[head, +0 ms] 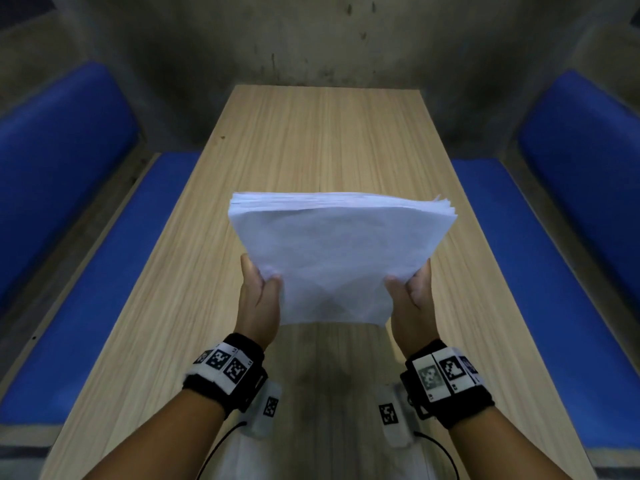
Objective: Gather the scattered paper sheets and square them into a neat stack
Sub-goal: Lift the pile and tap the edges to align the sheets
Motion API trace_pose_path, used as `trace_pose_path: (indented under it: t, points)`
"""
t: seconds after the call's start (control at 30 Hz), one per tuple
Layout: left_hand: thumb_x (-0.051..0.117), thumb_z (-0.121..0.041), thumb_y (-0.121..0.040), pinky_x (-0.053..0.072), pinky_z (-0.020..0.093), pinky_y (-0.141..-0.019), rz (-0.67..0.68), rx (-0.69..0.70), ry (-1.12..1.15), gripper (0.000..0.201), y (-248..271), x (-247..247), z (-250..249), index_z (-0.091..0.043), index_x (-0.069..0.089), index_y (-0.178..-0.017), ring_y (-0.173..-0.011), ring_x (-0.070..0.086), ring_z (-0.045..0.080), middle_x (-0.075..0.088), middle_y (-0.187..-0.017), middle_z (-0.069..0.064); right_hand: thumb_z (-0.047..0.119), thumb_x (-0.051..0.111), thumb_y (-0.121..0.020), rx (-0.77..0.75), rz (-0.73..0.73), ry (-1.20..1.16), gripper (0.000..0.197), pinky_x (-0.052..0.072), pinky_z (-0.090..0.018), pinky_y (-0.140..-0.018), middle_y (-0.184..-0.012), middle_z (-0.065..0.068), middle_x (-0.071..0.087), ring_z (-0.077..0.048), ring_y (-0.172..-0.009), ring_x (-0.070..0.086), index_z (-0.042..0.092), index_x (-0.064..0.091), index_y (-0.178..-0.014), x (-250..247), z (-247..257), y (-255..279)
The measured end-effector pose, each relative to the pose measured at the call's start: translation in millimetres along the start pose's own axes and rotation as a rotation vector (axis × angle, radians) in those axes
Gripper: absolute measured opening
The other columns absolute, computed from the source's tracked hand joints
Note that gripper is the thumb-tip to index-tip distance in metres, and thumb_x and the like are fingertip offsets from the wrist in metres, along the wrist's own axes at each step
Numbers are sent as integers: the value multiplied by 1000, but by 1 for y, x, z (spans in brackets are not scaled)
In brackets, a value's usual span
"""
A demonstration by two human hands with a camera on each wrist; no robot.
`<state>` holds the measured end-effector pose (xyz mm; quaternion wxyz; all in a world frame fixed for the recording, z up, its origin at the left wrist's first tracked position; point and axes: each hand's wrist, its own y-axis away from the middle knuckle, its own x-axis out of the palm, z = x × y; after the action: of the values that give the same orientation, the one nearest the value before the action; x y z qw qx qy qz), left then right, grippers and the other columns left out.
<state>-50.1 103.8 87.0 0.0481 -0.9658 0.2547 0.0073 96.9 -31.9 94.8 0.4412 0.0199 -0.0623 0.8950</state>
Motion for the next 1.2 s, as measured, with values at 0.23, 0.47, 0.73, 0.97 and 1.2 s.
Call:
trace_pose_path:
  t: [0.23, 0.47, 0.73, 0.97, 1.2]
  points:
    - [40, -12, -83, 47, 5, -77, 53, -24, -44, 43, 2, -1, 19, -45, 34, -111, -97, 53, -20, 52, -114, -24, 2, 47, -73, 40, 7, 189, 65, 42, -51, -104, -129, -11, 55, -22, -122, 51, 13, 36, -136, -6, -22, -2]
    - [38, -14, -80, 43, 9, -69, 62, -74, -140, 24, 0, 3, 29, -18, 32, -103, -75, 49, -10, 43, -89, -11, -5, 45, -78, -32, -7, 408, 46, 41, -33, -101, -122, -7, 54, -16, -115, 51, 17, 38, -118, -7, -45, -7]
    - [36, -8, -88, 39, 33, -76, 229, -235, -230, 27, -11, 28, 25, -6, 33, -115, -85, 43, 16, 45, -96, 2, -13, 38, -80, 181, 114, 377, 44, 43, -19, -85, -100, 12, 50, -9, -95, 53, 11, 35, -117, -54, -33, -29]
    - [43, -8, -86, 41, 41, -93, 371, -642, -421, 53, -6, 90, 77, 0, 30, -136, -111, 51, 33, 50, -116, 15, -1, 40, -81, 682, 191, 771, 42, 34, -31, -77, -84, 1, 34, -22, -97, 36, 17, 31, -117, -117, -50, -48]
    - [56, -7, -82, 34, 22, -53, 369, -485, -655, 10, -3, 118, 103, -11, 48, -77, -72, 51, 19, 50, -75, 1, -2, 41, -90, 687, 164, 989, 33, 37, -34, -78, -94, -16, 46, -26, -94, 48, -9, 36, -122, -134, -76, -46]
